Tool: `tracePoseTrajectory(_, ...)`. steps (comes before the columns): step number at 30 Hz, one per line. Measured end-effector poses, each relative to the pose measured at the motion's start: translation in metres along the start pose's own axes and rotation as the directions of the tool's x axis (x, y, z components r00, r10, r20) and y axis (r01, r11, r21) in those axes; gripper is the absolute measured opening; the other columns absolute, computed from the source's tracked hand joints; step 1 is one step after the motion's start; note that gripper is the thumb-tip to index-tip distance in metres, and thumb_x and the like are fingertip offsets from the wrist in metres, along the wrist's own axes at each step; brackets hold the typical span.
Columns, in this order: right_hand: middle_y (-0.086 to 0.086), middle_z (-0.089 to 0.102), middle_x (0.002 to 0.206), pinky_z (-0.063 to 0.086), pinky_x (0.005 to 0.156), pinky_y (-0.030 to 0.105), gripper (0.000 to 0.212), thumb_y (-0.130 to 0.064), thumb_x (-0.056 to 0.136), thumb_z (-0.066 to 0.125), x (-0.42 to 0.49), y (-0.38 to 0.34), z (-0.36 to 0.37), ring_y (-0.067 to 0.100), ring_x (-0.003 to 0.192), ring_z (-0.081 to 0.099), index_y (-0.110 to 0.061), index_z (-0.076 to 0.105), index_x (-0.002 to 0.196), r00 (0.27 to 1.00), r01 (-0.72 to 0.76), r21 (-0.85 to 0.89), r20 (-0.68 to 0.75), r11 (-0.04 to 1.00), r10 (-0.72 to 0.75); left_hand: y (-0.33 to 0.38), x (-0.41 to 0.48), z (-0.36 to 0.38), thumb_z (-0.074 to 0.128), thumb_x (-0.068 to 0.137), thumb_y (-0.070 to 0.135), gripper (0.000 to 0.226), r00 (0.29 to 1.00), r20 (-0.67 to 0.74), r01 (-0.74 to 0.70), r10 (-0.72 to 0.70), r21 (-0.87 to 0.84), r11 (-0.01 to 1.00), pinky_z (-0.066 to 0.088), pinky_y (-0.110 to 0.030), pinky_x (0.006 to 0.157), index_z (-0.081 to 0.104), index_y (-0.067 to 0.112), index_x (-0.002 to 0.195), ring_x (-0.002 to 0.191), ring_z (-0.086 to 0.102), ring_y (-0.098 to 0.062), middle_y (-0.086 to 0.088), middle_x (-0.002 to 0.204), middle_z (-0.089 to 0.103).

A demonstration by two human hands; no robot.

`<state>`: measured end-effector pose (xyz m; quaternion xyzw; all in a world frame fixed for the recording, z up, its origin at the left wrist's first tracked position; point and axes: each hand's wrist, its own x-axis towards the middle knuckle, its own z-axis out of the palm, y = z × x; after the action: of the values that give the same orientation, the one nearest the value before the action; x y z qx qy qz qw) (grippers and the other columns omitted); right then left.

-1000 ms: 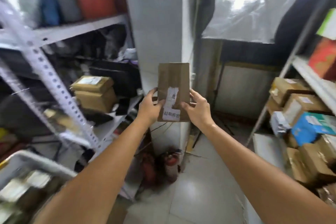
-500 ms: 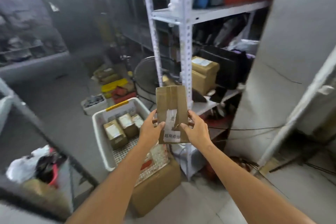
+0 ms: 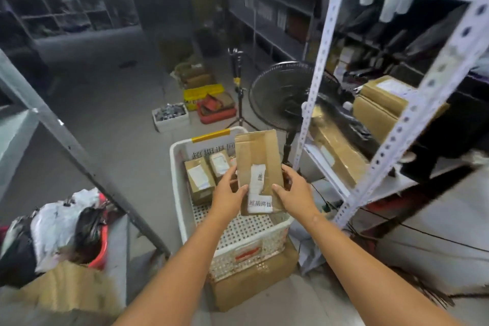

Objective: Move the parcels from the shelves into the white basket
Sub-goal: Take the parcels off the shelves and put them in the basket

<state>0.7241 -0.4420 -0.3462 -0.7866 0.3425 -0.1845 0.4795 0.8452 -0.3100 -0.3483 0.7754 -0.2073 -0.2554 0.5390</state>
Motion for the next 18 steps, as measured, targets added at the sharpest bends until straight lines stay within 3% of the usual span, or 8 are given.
tracePoseTrajectory(2, -0.021, 0.061, 0.111, 0.053, 0.087, 0.022, 0.053, -0.012, 0.087, 0.067, 0.028, 0.008, 0.017, -0.006, 0.096, 0.06, -0.029, 0.052, 0.135, 0.999, -0.033, 0.014, 0.033, 0.999, 0.033, -0.015, 0.027, -0.002, 0.06, 0.092, 0.011, 0.06, 0.999, -0.005, 0.05, -0.05, -0.025, 0.998, 0.044, -0.005, 0.067, 0.038, 0.033, 0.143, 0.095, 0.05, 0.01, 0.01, 0.133, 0.053)
tracePoseTrajectory(3, -0.025, 0.06, 0.107, 0.054, 0.088, 0.025, 0.054, -0.012, 0.086, 0.067, 0.044, 0.013, 0.026, -0.004, 0.097, 0.061, -0.03, 0.052, 0.135, 0.998, -0.047, 0.019, 0.052, 0.999, 0.046, -0.023, 0.042, -0.003, 0.06, 0.092, 0.011, 0.06, 0.997, -0.017, 0.078, -0.078, -0.034, 0.996, 0.045, -0.008, 0.065, 0.037, 0.033, 0.142, 0.096, 0.053, 0.005, 0.009, 0.131, 0.055)
tracePoseTrajectory(6, -0.021, 0.06, 0.108, 0.053, 0.088, 0.021, 0.053, -0.012, 0.086, 0.068, 0.095, 0.024, 0.058, -0.002, 0.096, 0.061, -0.029, 0.053, 0.134, 0.991, -0.066, 0.02, 0.122, 0.998, 0.063, -0.046, 0.086, -0.009, 0.06, 0.092, 0.01, 0.059, 0.985, -0.072, 0.152, -0.157, -0.062, 0.986, 0.049, -0.018, 0.073, 0.037, 0.034, 0.141, 0.103, 0.056, -0.008, 0.005, 0.127, 0.057)
tracePoseTrajectory(8, -0.019, 0.061, 0.108, 0.05, 0.083, 0.01, 0.052, -0.008, 0.086, 0.068, 0.13, 0.032, 0.084, -0.011, 0.088, 0.06, -0.029, 0.053, 0.131, 0.982, -0.052, 0.04, 0.186, 0.998, 0.044, -0.063, 0.114, -0.015, 0.06, 0.091, 0.008, 0.059, 0.973, -0.123, 0.188, -0.196, -0.074, 0.979, 0.049, -0.014, 0.069, 0.038, 0.033, 0.14, 0.097, 0.059, -0.002, 0.006, 0.12, 0.06)
tracePoseTrajectory(11, -0.019, 0.062, 0.106, 0.054, 0.087, 0.022, 0.051, -0.002, 0.086, 0.067, 0.182, 0.043, 0.129, -0.006, 0.092, 0.063, -0.024, 0.055, 0.131, 0.955, -0.06, 0.076, 0.296, 0.995, 0.035, -0.091, 0.156, -0.029, 0.059, 0.091, 0.004, 0.059, 0.942, -0.219, 0.237, -0.256, -0.111, 0.965, 0.045, -0.006, 0.052, 0.039, 0.032, 0.139, 0.078, 0.059, 0.01, 0.016, 0.099, 0.06)
tracePoseTrajectory(15, -0.008, 0.066, 0.118, 0.052, 0.094, 0.03, 0.053, -0.006, 0.086, 0.067, 0.244, 0.064, 0.198, 0.006, 0.102, 0.063, -0.024, 0.054, 0.134, 0.925, -0.045, 0.048, 0.378, 0.998, 0.023, -0.138, 0.213, -0.052, 0.057, 0.091, 0.001, 0.061, 0.904, -0.289, 0.276, -0.315, -0.167, 0.946, 0.046, -0.005, 0.055, 0.038, 0.028, 0.142, 0.098, 0.06, -0.008, 0.001, 0.118, 0.062)
tracePoseTrajectory(18, -0.003, 0.064, 0.126, 0.053, 0.094, 0.037, 0.059, -0.011, 0.086, 0.067, 0.281, 0.084, 0.251, 0.013, 0.107, 0.064, -0.024, 0.049, 0.14, 0.886, -0.092, 0.041, 0.459, 0.995, 0.063, -0.18, 0.252, -0.068, 0.057, 0.092, 0.0, 0.063, 0.883, -0.312, 0.301, -0.351, -0.197, 0.933, 0.05, -0.006, 0.062, 0.034, 0.025, 0.145, 0.106, 0.06, -0.012, -0.001, 0.129, 0.059)
